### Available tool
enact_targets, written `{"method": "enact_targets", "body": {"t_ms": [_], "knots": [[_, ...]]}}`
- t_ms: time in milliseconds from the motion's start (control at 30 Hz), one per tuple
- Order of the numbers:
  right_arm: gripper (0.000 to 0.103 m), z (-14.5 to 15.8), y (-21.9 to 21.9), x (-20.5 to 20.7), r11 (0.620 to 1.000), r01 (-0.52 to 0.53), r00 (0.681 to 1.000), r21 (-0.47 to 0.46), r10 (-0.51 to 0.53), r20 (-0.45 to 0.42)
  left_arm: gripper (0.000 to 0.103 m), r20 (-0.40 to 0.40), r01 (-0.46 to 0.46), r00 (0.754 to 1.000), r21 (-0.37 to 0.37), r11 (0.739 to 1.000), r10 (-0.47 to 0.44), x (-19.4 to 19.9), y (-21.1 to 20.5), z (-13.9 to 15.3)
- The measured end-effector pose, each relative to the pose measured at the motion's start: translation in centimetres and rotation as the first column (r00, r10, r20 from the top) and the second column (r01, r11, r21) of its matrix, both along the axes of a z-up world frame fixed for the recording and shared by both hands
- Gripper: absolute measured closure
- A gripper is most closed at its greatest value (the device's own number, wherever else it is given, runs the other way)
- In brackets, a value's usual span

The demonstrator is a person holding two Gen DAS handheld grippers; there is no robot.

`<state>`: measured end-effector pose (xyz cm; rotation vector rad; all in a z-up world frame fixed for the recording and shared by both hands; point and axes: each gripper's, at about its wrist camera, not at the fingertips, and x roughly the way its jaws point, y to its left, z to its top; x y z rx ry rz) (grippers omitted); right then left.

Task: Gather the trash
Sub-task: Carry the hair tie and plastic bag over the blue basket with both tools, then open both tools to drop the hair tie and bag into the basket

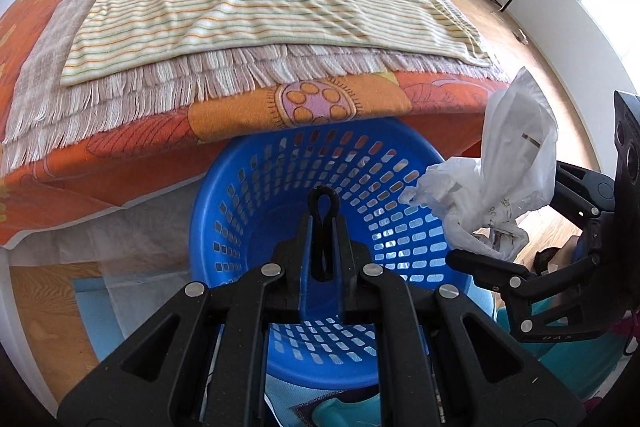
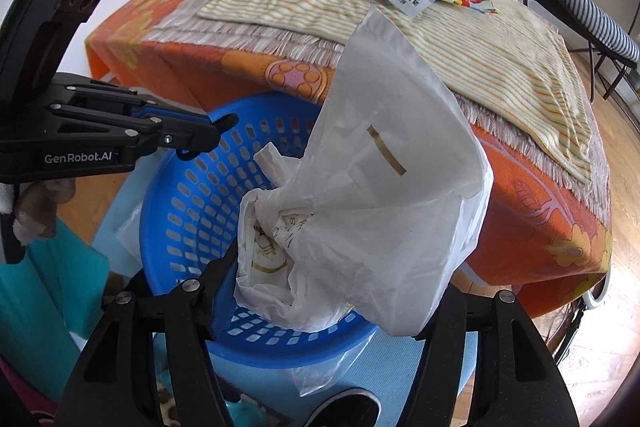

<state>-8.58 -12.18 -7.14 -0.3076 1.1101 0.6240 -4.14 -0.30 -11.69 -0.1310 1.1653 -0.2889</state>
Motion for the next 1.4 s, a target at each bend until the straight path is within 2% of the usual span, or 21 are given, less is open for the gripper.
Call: {"method": "enact_targets", "body": {"t_ms": [67, 133, 167, 200, 767, 1067, 1400], "knots": [[0.038, -0.2, 0.1, 0.0, 1.0, 0.0, 1.0, -0.006, 0.0, -0.005, 0.096, -0.007, 0.002, 1.0, 0.003, 1.0, -0.002, 0.1, 0.0, -0.2], [0.037, -0.3, 0.2, 0.0, 1.0, -0.002, 1.0, -0.016, 0.001, -0.01, 0.087, -0.011, 0.007, 1.0, 0.01, 1.0, -0.006, 0.0, -0.1, -0.3], [0.037, -0.4, 0.2, 0.0, 1.0, -0.002, 1.0, -0.02, 0.002, -0.01, 0.073, -0.011, 0.007, 1.0, 0.014, 1.0, -0.007, 0.2, -0.2, -0.4], [0.037, -0.4, 0.2, -0.1, 1.0, -0.003, 1.0, -0.024, 0.003, -0.008, 0.064, -0.005, 0.006, 1.0, 0.016, 1.0, -0.006, 0.1, -0.1, -0.4], [0.034, -0.4, -0.1, 0.5, 1.0, 0.011, 0.999, -0.006, -0.011, -0.034, 0.062, -0.02, -0.01, 1.0, 0.028, 1.0, 0.01, 0.6, 0.1, -0.7], [0.034, 0.3, -0.4, 1.2, 0.999, 0.039, 0.999, 0.012, -0.039, -0.014, 0.062, 0.031, -0.029, 0.999, 0.032, 0.999, 0.028, 0.8, 0.7, 0.9], [0.034, 2.3, -0.8, 3.2, 0.995, 0.081, 0.995, 0.053, -0.084, 0.056, 0.062, 0.079, -0.062, 0.995, 0.022, 0.998, 0.06, 2.8, 1.7, 2.8]]}}
